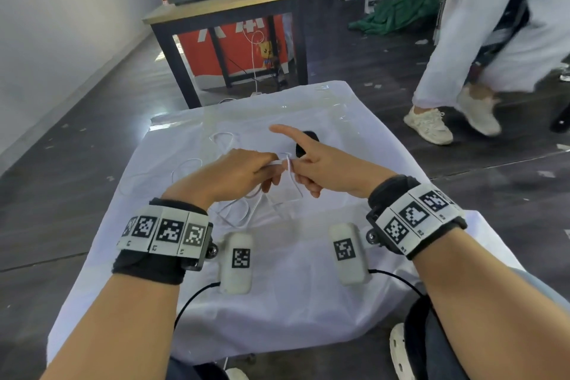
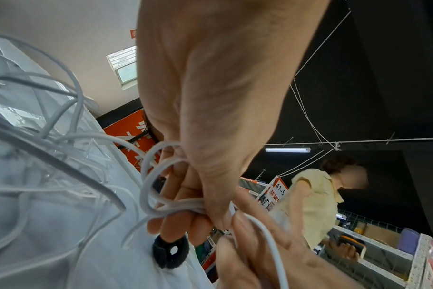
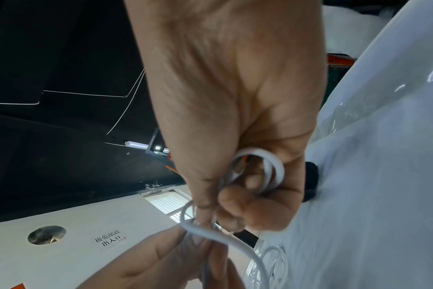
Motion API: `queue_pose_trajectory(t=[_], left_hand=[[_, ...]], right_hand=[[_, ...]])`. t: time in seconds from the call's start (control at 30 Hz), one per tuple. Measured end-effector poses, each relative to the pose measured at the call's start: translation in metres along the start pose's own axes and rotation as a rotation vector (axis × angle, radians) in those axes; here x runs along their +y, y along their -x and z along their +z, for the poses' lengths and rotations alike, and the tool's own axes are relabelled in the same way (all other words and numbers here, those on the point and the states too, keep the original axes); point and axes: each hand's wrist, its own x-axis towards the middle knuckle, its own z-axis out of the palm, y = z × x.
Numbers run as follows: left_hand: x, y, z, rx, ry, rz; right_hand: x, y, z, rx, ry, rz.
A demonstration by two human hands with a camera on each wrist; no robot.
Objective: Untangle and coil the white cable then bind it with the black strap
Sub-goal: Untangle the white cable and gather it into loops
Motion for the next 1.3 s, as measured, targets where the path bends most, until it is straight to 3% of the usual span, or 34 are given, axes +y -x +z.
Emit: queue_pose_trajectory(t=[0.2, 0.37, 0.47, 0.53, 0.63, 0.7, 0.8, 1.07, 1.17, 1.3], left_hand=[[0.002, 0.005, -0.003, -0.070, 0.086, -0.020], [-0.002, 0.007, -0.005, -0.040, 0.176, -0.010], [-0.013, 0.013, -0.009, 0.066, 0.376, -0.040], [-0.018, 0.017, -0.013, 0.200, 0.636, -0.095], [-0.021, 0.019, -0.018, 0.392, 1.055, -0.170], [-0.020, 0.018, -0.020, 0.428, 1.175, -0.167], [-0.015, 0.018, -0.021, 0.432, 1.036, -0.169], [-0.010, 0.006, -0.021, 0.415, 0.577, -0.134], [-0.012, 0.003, -0.024, 0.402, 0.355, -0.088], [-0.010, 0.009, -0.032, 0.382, 0.234, -0.035]], right_hand=[[0.004, -0.004, -0.001, 0.089, 0.037, 0.003], [-0.005, -0.005, -0.006, 0.169, 0.130, 0.019], [-0.004, -0.009, -0.015, 0.334, 0.075, 0.061], [-0.001, -0.012, -0.018, 0.390, 0.172, 0.139], [0.006, -0.015, -0.016, 0.315, 0.476, 0.240], [0.005, -0.015, -0.015, 0.251, 0.538, 0.225], [-0.002, -0.022, -0.018, 0.309, 0.574, 0.139], [-0.055, -0.031, -0.021, 0.753, 0.378, -0.223], [-0.067, -0.032, -0.017, 0.726, 0.194, -0.188], [-0.069, -0.029, -0.017, 0.536, 0.124, -0.080]])
